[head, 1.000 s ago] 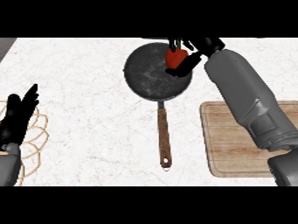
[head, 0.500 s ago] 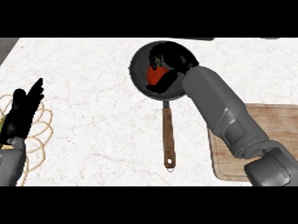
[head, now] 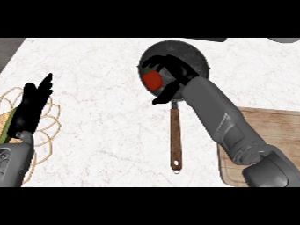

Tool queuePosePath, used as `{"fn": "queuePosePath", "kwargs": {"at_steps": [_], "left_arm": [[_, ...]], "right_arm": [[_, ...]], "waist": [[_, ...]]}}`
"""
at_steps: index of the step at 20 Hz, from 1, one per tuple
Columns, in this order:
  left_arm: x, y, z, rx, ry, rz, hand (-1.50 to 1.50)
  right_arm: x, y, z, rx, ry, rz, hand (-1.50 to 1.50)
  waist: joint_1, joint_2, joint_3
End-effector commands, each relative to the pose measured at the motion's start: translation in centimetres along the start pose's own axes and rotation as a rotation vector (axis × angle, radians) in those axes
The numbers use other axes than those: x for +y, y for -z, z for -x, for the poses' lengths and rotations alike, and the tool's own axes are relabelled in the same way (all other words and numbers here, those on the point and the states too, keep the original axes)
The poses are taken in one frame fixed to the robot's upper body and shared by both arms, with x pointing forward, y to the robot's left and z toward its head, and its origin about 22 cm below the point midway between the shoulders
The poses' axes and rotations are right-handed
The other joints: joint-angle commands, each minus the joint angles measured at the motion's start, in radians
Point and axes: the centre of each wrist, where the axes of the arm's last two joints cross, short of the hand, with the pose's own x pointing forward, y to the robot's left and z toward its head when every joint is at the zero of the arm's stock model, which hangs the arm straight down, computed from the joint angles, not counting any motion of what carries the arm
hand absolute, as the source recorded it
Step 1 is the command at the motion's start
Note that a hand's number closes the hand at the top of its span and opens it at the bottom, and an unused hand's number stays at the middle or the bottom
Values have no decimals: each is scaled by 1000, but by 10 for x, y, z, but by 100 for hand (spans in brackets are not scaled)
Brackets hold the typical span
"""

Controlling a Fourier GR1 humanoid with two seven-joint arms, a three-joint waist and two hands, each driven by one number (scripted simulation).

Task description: Pick the bell pepper from the cutting board and place it in the pan

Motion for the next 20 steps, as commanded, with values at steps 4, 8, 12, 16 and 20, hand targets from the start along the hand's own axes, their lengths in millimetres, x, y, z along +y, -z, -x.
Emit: {"fn": "queuePosePath", "kwargs": {"at_steps": [4, 8, 12, 16, 20], "left_arm": [[2, 3, -6, -11, 5, 5, 0], [1, 2, 2, -2, -9, 7, 0], [4, 5, 4, 11, 10, -23, 0], [-2, -1, 15, 39, -11, -38, 0], [10, -1, 14, 22, -12, -30, 0]], "right_arm": [[5, -4, 7, -45, 114, 59, -150], [2, -3, 5, -100, 217, 156, -150], [-9, 5, -10, -111, 279, 247, -150], [-31, 8, -19, -78, 337, 296, -150], [-55, -8, 2, -23, 347, 392, -150]], "waist": [[23, -1, 1], [14, -1, 1], [-11, -5, 0], [-43, -11, 0], [-52, -9, 0]]}}
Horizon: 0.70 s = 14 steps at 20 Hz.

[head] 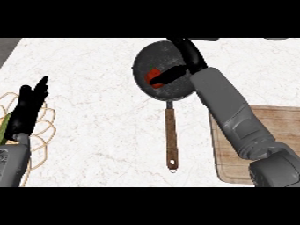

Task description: Pick the bell pepper from the cutting board and place it in the pan

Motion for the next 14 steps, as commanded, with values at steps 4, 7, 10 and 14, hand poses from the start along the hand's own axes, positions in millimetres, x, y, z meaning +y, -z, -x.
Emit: {"fn": "queuePosePath", "kwargs": {"at_steps": [4, 7, 10, 14], "left_arm": [[9, -3, 1, 4, -5, -27, 0], [1, -4, 3, 13, -12, -32, 0], [14, -4, 7, 14, 1, -27, 0], [4, -2, -11, 2, -20, -19, 0]], "right_arm": [[-115, -19, 4, 20, 55, 114, -150], [-139, -23, -2, 9, 45, 113, -150], [-173, -45, 9, 3, 61, 116, -150], [-214, -61, 2, 12, 63, 85, -150]], "waist": [[-33, -2, 2], [-29, -3, 2], [-28, 3, 2], [-23, 3, 4]]}}
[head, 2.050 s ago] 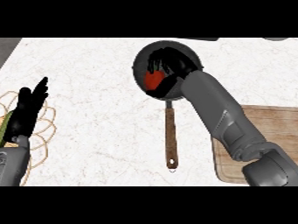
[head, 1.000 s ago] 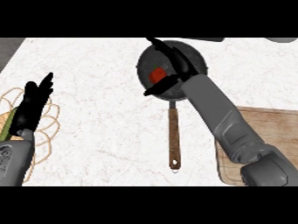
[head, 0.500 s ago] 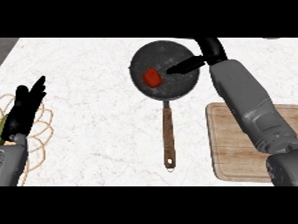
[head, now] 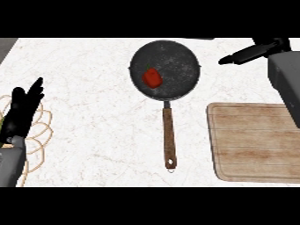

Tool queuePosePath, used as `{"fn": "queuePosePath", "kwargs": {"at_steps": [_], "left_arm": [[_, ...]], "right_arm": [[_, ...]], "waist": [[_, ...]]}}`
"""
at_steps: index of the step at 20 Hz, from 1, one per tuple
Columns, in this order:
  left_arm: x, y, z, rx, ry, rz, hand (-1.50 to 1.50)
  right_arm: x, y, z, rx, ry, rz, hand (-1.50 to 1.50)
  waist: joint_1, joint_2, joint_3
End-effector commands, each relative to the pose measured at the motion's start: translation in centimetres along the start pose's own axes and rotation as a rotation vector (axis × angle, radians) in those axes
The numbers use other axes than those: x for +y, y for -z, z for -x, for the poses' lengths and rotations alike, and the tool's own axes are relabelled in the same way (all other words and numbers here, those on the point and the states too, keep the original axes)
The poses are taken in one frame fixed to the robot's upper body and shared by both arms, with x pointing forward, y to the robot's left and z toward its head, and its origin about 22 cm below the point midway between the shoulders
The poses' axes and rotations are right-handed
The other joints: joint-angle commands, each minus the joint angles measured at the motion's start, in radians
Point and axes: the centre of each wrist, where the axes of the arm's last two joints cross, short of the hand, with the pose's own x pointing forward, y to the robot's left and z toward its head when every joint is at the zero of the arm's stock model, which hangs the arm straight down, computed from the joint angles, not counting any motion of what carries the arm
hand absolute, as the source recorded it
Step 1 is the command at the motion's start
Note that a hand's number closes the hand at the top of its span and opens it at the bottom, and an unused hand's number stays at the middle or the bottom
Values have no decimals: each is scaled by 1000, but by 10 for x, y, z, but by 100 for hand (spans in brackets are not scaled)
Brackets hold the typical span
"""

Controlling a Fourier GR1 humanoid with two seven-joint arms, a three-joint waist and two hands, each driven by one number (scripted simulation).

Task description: Pick the bell pepper from the cutting board and place it in the pan

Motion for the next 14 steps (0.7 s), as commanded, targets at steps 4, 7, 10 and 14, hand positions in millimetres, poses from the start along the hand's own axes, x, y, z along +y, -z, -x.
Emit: {"fn": "queuePosePath", "kwargs": {"at_steps": [4, 7, 10, 14], "left_arm": [[0, -3, 0, -1, 12, -6, 0], [-7, 1, -5, -2, -17, 3, 0], [0, -2, 2, -9, 2, 7, 0], [-7, -1, -3, -16, -6, 20, 0]], "right_arm": [[-70, -30, -8, 22, -13, -39, -150], [-82, -51, 10, 5, -36, -69, -150], [-107, -55, -9, -5, -41, -48, -150], [-110, -56, -11, -10, -51, -53, -150]], "waist": [[3, -2, 1], [0, 9, 2], [20, 11, 3], [20, 8, 3]]}}
